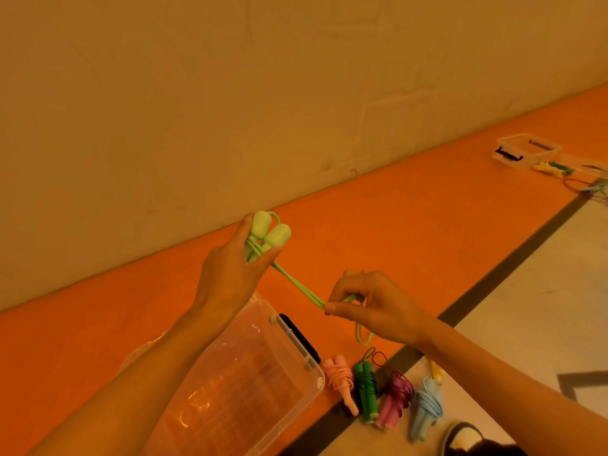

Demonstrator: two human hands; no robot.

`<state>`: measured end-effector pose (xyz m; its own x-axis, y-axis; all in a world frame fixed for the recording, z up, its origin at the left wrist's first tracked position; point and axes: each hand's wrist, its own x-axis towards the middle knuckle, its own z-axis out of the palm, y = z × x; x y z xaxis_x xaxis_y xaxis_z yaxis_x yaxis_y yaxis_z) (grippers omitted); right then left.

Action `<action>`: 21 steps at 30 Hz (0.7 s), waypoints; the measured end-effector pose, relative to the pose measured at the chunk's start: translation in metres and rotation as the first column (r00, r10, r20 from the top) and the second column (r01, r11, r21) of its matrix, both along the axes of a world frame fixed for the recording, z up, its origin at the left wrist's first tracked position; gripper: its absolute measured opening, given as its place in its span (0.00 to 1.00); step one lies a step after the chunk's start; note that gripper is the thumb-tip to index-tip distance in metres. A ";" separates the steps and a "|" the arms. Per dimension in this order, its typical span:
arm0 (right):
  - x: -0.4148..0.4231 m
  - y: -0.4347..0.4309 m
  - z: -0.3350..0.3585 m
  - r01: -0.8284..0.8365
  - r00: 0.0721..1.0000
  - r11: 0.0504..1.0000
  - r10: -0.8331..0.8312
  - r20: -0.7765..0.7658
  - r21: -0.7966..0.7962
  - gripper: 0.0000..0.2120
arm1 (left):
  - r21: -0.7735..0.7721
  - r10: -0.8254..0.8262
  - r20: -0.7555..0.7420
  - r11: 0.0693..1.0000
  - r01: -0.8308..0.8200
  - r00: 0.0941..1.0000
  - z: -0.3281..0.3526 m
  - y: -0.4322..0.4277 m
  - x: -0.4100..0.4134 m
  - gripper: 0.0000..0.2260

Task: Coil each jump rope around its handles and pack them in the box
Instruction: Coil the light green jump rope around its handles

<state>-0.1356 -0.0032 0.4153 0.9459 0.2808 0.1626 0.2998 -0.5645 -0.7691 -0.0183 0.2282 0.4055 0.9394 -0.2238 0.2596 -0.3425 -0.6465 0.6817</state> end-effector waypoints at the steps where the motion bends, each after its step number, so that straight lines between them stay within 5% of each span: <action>1: -0.002 0.002 0.007 -0.005 1.000 1.000 0.004 0.021 0.009 0.06 | 0.064 -0.008 -0.015 0.998 0.009 1.000 0.001 -0.002 -0.002 0.34; 7: 0.000 -0.011 0.042 0.018 0.993 0.998 -0.025 0.114 0.057 0.05 | 0.424 -0.161 -0.035 0.891 0.161 0.986 0.009 -0.012 -0.020 0.42; 11: 0.010 -0.024 0.045 0.121 0.912 0.954 0.003 0.410 -0.276 0.13 | 0.588 -0.332 -0.097 0.741 0.323 0.938 0.009 -0.025 -0.040 0.45; 16: 0.020 -0.028 0.046 0.193 0.841 0.878 0.083 0.534 -0.439 0.18 | 0.584 -0.529 -0.057 0.670 0.458 0.847 0.000 -0.042 -0.066 0.33; 21: 0.035 -0.053 0.043 0.140 0.928 0.916 0.011 0.372 -0.375 0.20 | 0.396 -0.555 -0.006 0.763 0.512 0.832 0.008 -0.041 -0.075 0.37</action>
